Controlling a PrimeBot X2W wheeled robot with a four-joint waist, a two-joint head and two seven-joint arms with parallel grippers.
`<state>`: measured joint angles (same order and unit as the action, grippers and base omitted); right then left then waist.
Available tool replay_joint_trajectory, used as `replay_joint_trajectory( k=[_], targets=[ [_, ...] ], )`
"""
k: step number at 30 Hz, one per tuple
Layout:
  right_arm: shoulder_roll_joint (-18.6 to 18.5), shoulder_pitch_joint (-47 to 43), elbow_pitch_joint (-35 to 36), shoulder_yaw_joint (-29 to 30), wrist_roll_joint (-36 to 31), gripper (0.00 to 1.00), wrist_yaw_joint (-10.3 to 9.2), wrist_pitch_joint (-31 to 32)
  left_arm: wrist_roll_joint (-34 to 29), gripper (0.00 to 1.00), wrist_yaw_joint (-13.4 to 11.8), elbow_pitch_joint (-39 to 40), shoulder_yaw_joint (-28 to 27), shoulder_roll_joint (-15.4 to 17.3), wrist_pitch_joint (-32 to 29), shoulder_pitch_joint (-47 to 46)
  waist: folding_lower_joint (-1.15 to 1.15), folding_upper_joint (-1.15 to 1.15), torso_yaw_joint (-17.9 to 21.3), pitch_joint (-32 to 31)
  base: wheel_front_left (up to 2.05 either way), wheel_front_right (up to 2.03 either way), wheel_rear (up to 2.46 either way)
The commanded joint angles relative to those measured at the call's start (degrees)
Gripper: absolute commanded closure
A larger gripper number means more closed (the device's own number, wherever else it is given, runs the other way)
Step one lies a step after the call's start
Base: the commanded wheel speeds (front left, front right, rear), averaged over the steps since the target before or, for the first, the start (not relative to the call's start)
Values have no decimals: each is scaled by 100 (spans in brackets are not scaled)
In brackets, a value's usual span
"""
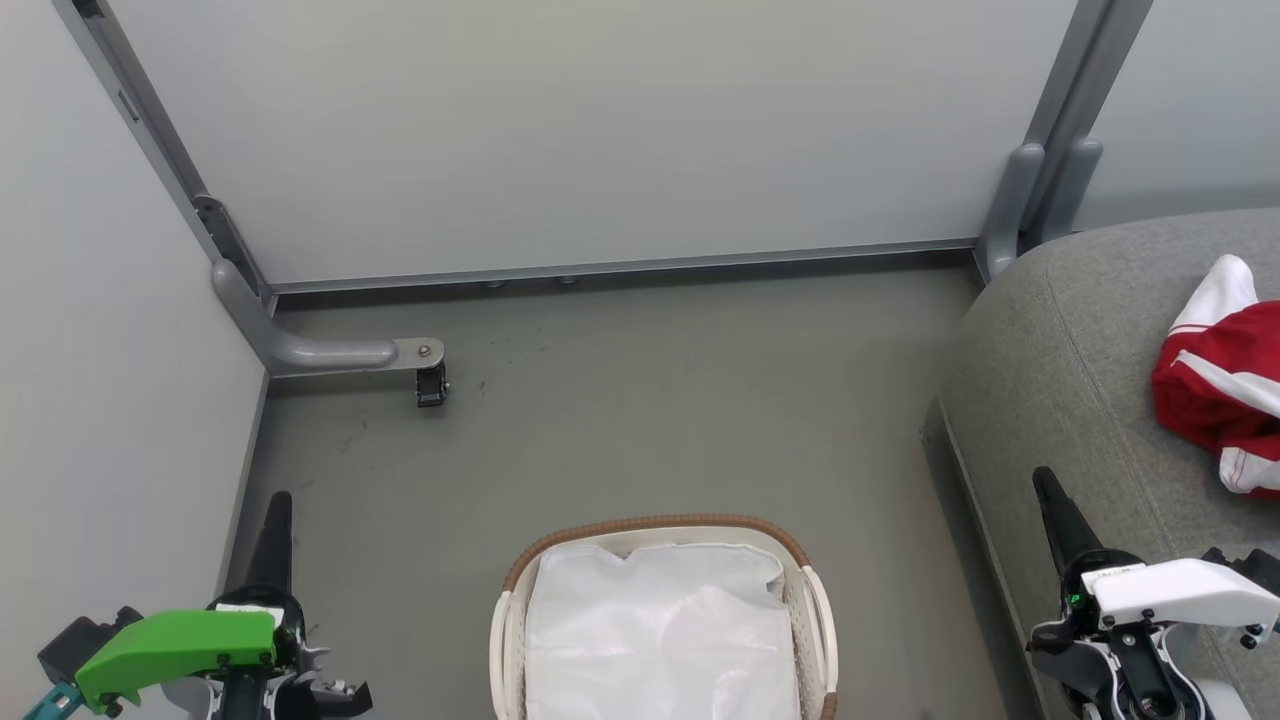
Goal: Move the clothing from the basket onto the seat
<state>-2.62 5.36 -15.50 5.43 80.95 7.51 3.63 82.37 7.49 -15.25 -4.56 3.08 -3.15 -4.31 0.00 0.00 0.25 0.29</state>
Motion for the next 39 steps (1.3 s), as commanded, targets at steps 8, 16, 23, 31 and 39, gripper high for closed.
replay_joint_trajectory(
  k=[8,16,23,31,39],
  targets=[
    [-38,101,89,58,431,100,-3,124,396,100,0,72,-69,35,-127,-172,0,0,-8,-4,0,0,0],
    [-39,106,123,86,762,100,-3,205,689,100,0,106,-115,32,-213,-190,0,0,-15,-7,0,0,0],
    [-42,108,151,113,1043,100,-4,284,955,100,0,128,-154,29,-282,-227,0,0,-21,-10,0,0,0],
    [-41,110,164,123,1156,100,-4,311,1043,100,0,134,-172,24,-322,-224,0,0,-25,-11,0,0,0],
    [-41,109,164,122,1156,100,-4,310,1036,100,0,132,-176,18,-326,-220,0,0,-25,-11,0,0,0]
  ],
)
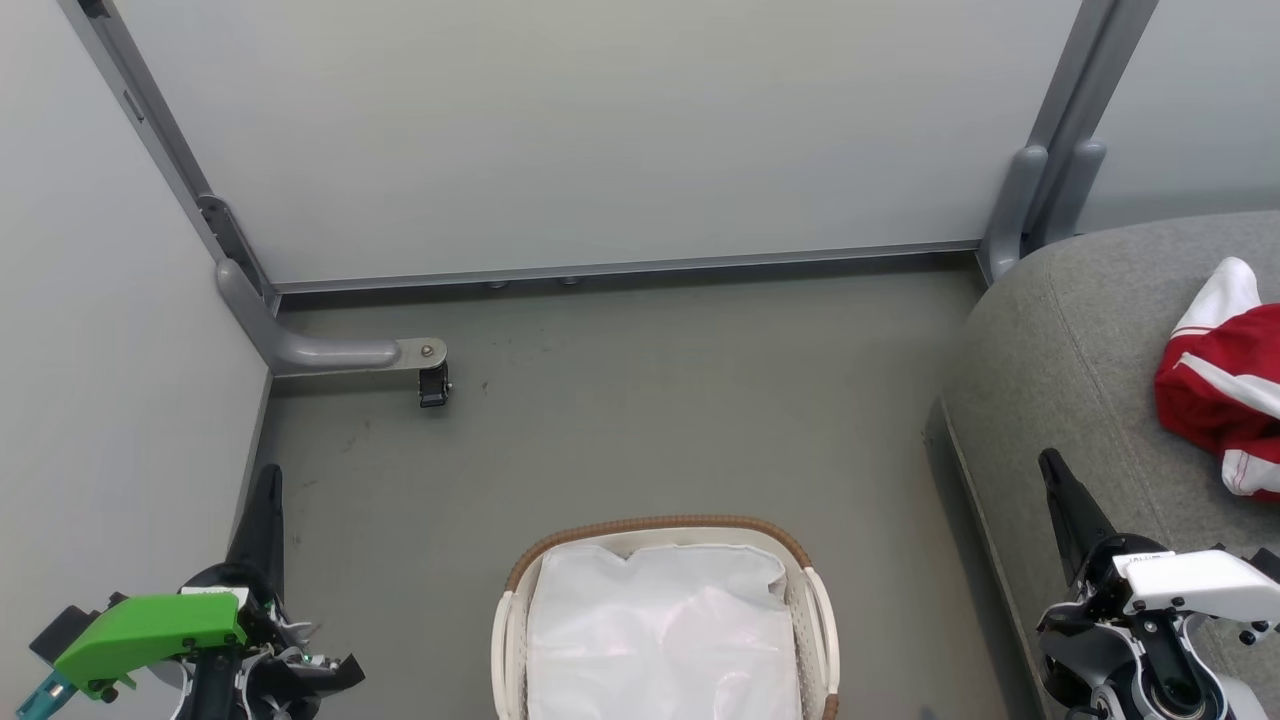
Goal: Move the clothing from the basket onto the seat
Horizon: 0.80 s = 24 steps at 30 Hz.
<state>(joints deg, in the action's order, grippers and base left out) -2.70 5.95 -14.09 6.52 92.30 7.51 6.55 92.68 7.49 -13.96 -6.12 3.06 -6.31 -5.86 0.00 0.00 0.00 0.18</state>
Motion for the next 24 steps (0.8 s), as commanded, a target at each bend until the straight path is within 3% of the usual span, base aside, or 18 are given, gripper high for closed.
replay_joint_trajectory(
  k=[1,24],
  targets=[
    [-34,50,24,13,21,100,-4,18,4,100,0,3,-21,20,-7,-65,0,0,0,0,0,0,0],
    [-34,50,23,12,21,100,-4,18,-13,100,0,1,-33,9,-16,-66,0,0,0,0,0,0,0]
  ],
)
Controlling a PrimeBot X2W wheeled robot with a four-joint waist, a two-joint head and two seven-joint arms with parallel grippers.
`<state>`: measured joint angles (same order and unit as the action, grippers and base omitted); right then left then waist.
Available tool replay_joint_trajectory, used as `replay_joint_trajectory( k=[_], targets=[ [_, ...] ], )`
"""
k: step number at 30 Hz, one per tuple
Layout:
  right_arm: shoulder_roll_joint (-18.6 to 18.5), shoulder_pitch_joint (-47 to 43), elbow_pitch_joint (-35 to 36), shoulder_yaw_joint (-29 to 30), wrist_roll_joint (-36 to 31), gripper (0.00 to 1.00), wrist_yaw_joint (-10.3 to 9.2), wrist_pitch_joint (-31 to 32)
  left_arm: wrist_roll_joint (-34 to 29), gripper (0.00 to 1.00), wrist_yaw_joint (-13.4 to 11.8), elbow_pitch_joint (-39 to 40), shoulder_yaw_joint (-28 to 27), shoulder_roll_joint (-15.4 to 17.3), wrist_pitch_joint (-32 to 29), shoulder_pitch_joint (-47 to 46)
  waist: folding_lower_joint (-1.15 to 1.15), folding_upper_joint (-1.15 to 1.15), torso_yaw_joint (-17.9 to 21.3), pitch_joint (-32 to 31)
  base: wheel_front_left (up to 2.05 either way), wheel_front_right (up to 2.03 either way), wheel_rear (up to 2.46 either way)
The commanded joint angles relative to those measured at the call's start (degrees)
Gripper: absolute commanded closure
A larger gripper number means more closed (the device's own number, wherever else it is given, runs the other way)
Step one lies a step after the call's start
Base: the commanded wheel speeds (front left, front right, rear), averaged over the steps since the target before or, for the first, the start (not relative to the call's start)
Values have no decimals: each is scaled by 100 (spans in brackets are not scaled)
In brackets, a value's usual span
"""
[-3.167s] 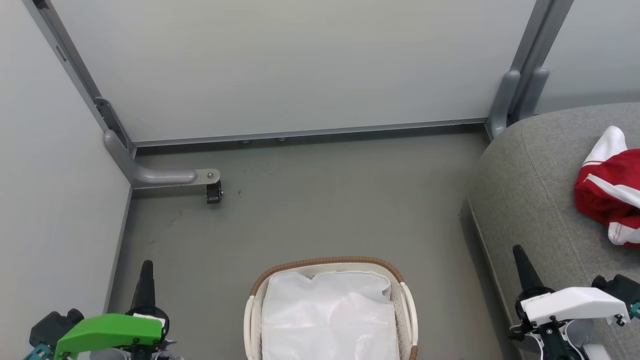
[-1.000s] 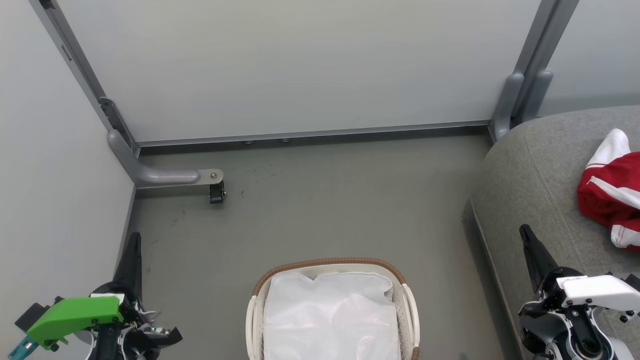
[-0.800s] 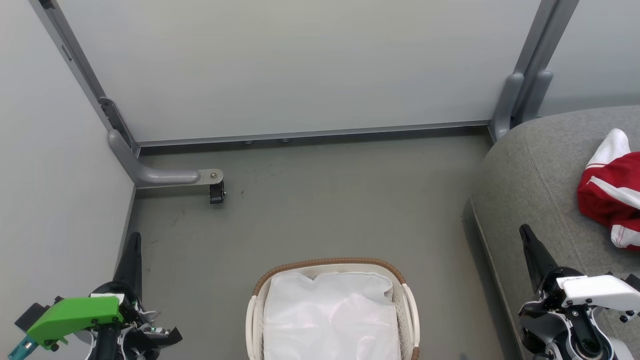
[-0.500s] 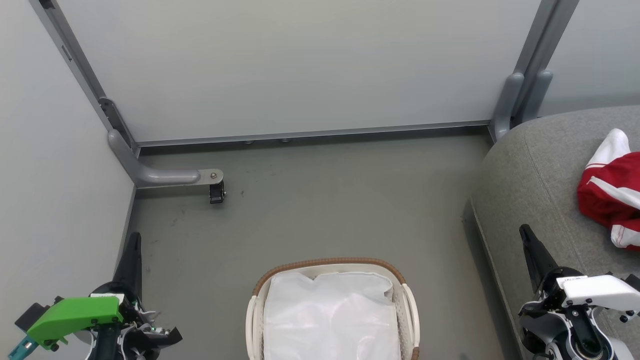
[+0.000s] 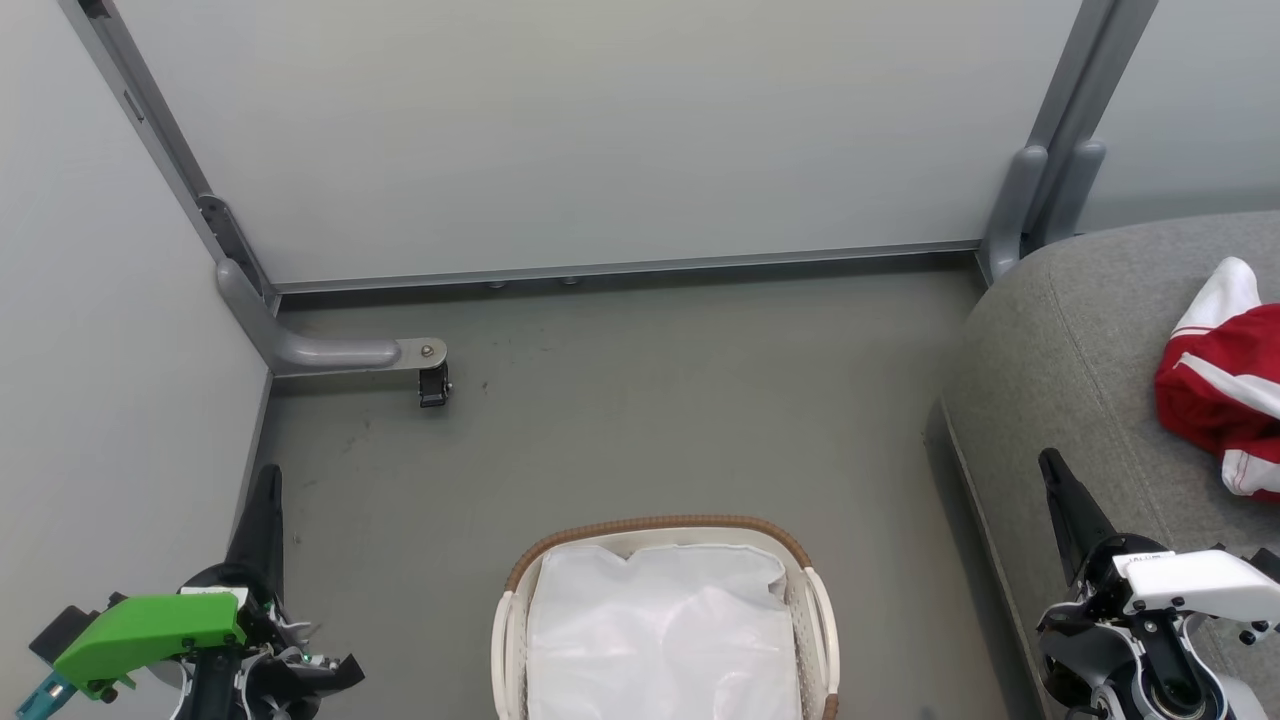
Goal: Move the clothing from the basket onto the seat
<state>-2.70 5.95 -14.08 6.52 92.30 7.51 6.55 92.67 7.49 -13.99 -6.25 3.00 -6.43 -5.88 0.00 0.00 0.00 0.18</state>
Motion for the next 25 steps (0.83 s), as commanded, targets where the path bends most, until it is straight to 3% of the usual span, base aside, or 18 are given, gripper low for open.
replay_joint_trajectory(
  k=[1,25],
  targets=[
    [-34,50,22,12,21,100,-4,18,-12,100,0,5,-21,14,-4,-65,0,0,0,0,0,0,0],
    [-34,49,22,12,22,100,-4,17,-24,100,0,6,-28,6,-13,-66,0,0,0,0,0,0,0]
  ],
)
